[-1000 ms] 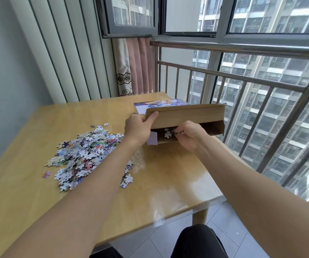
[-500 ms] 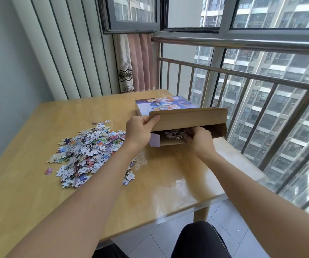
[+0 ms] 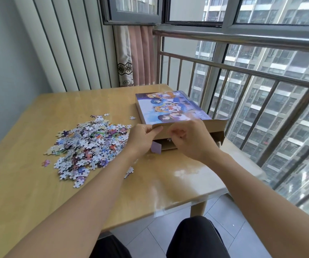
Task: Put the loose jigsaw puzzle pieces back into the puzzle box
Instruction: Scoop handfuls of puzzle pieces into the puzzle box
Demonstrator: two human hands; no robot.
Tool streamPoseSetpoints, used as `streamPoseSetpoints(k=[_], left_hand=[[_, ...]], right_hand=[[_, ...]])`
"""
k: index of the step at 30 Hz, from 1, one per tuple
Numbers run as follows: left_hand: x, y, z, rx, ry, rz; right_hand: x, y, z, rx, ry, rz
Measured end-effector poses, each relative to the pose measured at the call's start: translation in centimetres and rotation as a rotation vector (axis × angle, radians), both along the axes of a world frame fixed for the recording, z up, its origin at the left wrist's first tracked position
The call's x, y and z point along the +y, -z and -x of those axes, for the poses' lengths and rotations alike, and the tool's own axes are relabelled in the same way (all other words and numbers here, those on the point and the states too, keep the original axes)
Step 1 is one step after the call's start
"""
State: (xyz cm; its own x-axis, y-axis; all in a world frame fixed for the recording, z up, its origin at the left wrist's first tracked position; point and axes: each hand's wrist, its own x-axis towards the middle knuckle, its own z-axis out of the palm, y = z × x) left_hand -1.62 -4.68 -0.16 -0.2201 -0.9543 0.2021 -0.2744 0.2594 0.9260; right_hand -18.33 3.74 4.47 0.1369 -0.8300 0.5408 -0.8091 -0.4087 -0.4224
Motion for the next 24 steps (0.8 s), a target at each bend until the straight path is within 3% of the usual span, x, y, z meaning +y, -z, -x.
streamPoseSetpoints(k=[5,8,9,13,15,17,20,24], left_hand=[[1.5,0.4,-3.3,-0.125,0.141,0.061],[1.5,0.3,-7.9,-0.249,0.072,0.106],[1.3,0.3,-9.6,-0.273,0.002,0.132],[1.2,0.5,-16.1,-0.419,-0.378,0.305],[1.2,1.6,-18.7,-0.627,-0.611,0.319],[1.5,2.9,-20.0,-0.731,-0.714,0.181],[1.7,4.6,-20.7,-0.624,-0.625,0.025],[1.8,4.9,-20.7,-0.491,-0.497,0.072]], right_hand=[[0.2,-1.8,-5.0,-0.251,-0.171,-0.048],[-0.7,-2.4,-7.8,-0.372,-0.206,-0.241],[-1.0,-2.2,-8.7,-0.32,-0.206,-0.362],[-2.3,0.7,-12.8,0.217,-0.062,-0.731],[-3.1,2.7,-14.6,0.261,0.003,-0.821],[-3.8,4.4,-15.5,0.194,0.032,-0.849],[-5.0,5.7,-17.0,0.074,0.025,-0.76],[-6.3,5.7,-18.4,0.067,0.024,-0.686]])
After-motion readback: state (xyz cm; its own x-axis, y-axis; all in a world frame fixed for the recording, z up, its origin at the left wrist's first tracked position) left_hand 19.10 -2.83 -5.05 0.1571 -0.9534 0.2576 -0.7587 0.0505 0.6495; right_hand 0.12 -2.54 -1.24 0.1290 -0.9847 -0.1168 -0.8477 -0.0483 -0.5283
